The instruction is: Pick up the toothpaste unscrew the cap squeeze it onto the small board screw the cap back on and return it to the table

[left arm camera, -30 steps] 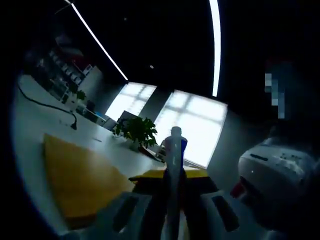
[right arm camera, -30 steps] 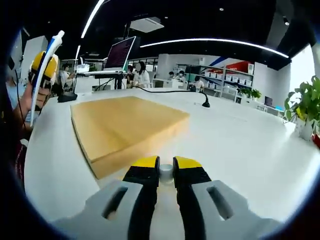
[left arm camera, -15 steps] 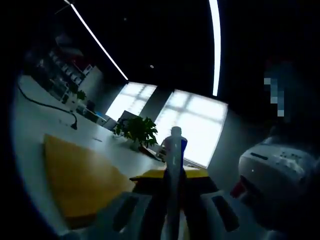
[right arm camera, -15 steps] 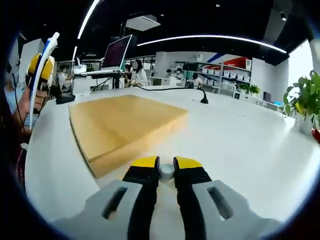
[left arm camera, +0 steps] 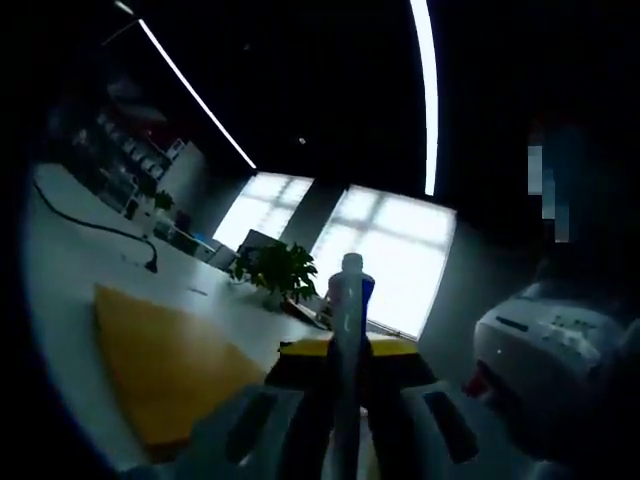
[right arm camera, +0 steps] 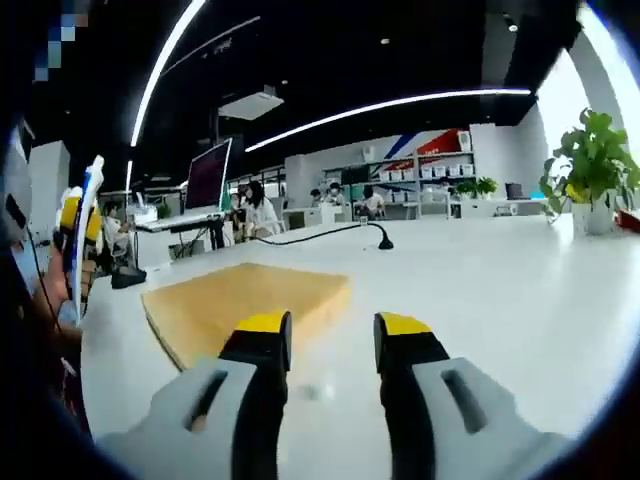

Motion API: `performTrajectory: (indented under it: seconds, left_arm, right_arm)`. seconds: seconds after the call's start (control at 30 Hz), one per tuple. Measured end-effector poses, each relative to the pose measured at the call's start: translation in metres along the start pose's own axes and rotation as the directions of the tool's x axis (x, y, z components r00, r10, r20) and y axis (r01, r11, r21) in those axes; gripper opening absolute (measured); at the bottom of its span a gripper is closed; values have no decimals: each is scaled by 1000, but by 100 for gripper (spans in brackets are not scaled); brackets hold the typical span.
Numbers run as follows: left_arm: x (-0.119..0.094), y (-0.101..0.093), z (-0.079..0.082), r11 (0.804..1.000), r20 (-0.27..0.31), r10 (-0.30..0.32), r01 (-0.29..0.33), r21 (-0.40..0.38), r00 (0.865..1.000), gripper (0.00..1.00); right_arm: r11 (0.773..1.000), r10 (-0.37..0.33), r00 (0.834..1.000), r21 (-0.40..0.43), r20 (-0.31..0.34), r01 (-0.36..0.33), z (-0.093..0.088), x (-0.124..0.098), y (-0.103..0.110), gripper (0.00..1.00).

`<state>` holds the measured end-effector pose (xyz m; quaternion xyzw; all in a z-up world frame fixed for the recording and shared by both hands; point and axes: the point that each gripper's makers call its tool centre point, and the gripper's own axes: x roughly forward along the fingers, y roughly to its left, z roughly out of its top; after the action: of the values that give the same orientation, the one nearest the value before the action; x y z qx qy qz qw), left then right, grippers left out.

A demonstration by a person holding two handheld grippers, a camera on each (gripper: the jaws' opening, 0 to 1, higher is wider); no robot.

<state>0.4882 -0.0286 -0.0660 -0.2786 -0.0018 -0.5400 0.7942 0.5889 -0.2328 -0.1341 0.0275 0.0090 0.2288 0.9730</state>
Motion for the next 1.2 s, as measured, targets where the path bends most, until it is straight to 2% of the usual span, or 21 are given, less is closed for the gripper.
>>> performTrajectory:
  seconds: [0.07,0.13,0.2,0.3,0.33,0.4,0.43,0.47,0.6,0.63,0.67,0.7,0.73,0.77,0.8,0.83,0.93,0.97,1.03,1.13,1.2]
  left_arm:
    - [0,0,3,1000,5,0,0,9,1000,9]
    - [0,1,6,1000,10,1,-1,14,1000,9]
    - [1,1,7,1000,9,2,-2,18,1000,9]
    - [2,-2,11,1000,11,-2,1,30,1000,9]
    - [2,-3,13,1000,15,-6,5,29,1000,9]
    - [1,-6,16,1000,21,-16,16,24,1000,9]
    - [0,-9,19,999,24,-24,24,24,999,9]
    - [0,-11,21,999,27,-29,28,25,999,9]
    - [-1,-21,37,998,38,-59,58,36,998,9]
    - [-1,-23,41,997,43,-66,65,40,997,9]
    - [0,-24,44,997,46,-71,69,43,996,9]
    - [1,-26,46,996,50,-78,76,42,996,9]
    - [2,-26,47,996,52,-83,81,40,995,9]
    - [4,-28,49,995,54,-92,90,36,994,9]
    - [5,-28,49,995,55,-95,93,35,994,9]
    - [7,-30,49,994,58,-102,100,32,993,9]
    - [13,-33,49,993,57,-113,111,34,992,9]
    - [14,-33,48,993,52,-113,111,36,992,9]
    - [16,-32,45,993,40,-114,113,27,993,9]
    - [16,-28,42,995,35,-99,98,36,994,11]
    - [13,-17,44,994,47,-54,49,95,997,17]
  right_arm:
    - [997,41,999,-70,32,-39,19,-4,13,33]
    - [988,139,988,-84,73,-133,36,-6,39,33]
    - [964,265,959,-43,105,-261,47,-7,71,33]
    - [869,476,865,64,159,-491,56,-9,122,33]
    - [799,570,802,107,176,-592,57,-13,146,33]
    - [714,659,726,140,195,-686,56,-17,172,33]
    - [685,683,700,149,206,-713,55,-18,182,33]
    - [637,724,657,164,211,-754,53,-20,196,33]
    - [533,807,558,168,196,-829,45,-21,235,33]
    - [523,814,549,169,191,-835,44,-21,239,33]
    - [497,832,520,158,193,-853,45,-21,249,33]
    - [479,839,505,165,203,-862,46,-21,255,32]
    - [424,862,462,201,208,-883,46,-25,266,30]
    - [389,875,435,225,214,-893,47,-27,272,29]
    - [371,881,419,229,219,-900,48,-26,279,28]
    - [374,880,419,219,224,-901,48,-25,281,28]
    - [349,896,388,197,217,-916,47,-26,291,19]
    - [367,891,402,186,211,-911,47,-24,290,14]
    - [345,901,388,221,193,-912,45,-28,288,11]
    - [354,905,404,290,135,-889,38,-28,279,10]
    - [349,901,414,346,133,-871,36,-27,275,9]
